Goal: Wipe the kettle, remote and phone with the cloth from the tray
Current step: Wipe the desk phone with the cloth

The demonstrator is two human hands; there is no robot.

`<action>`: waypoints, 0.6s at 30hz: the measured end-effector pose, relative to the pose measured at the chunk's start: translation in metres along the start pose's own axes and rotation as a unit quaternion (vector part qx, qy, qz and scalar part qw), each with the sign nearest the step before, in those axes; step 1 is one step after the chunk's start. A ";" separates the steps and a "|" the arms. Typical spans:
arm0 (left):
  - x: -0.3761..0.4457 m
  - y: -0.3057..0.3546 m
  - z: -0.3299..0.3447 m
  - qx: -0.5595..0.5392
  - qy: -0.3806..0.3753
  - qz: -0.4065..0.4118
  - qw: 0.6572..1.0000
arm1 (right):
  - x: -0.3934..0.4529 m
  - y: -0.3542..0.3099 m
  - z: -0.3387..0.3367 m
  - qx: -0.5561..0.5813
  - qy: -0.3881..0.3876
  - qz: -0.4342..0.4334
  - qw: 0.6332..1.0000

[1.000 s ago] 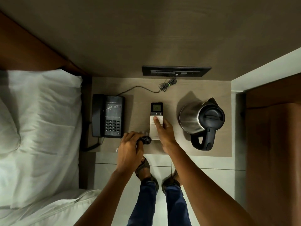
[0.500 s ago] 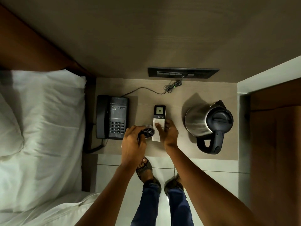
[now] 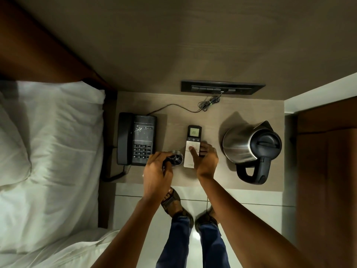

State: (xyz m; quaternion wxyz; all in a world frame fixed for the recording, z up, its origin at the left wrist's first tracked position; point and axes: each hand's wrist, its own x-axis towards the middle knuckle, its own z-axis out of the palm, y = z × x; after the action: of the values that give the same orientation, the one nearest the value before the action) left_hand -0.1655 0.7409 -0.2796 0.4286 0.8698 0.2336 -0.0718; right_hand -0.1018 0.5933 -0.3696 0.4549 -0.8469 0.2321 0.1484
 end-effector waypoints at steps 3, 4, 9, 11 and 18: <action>0.001 -0.005 -0.001 -0.009 0.002 -0.006 1.000 | -0.001 -0.001 -0.002 -0.001 -0.001 -0.012 1.000; 0.001 -0.006 -0.003 -0.016 0.002 -0.009 1.000 | -0.003 -0.003 -0.003 0.010 0.003 -0.014 1.000; 0.013 -0.008 -0.022 -0.064 0.047 -0.031 0.996 | -0.026 -0.025 0.007 0.007 -0.060 -0.109 0.992; 0.028 -0.010 -0.035 -0.068 0.091 -0.033 0.993 | -0.034 -0.043 0.019 0.033 -0.144 -0.093 0.985; 0.103 -0.031 -0.061 0.122 0.099 0.049 0.986 | -0.037 -0.089 0.078 0.119 -0.314 0.049 0.941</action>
State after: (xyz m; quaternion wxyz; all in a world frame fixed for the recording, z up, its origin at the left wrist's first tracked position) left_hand -0.0937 0.8404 -0.2970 0.2969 0.9289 0.2211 0.0078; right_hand -0.0895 0.7114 -0.3322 0.5940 -0.6848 0.1351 0.4000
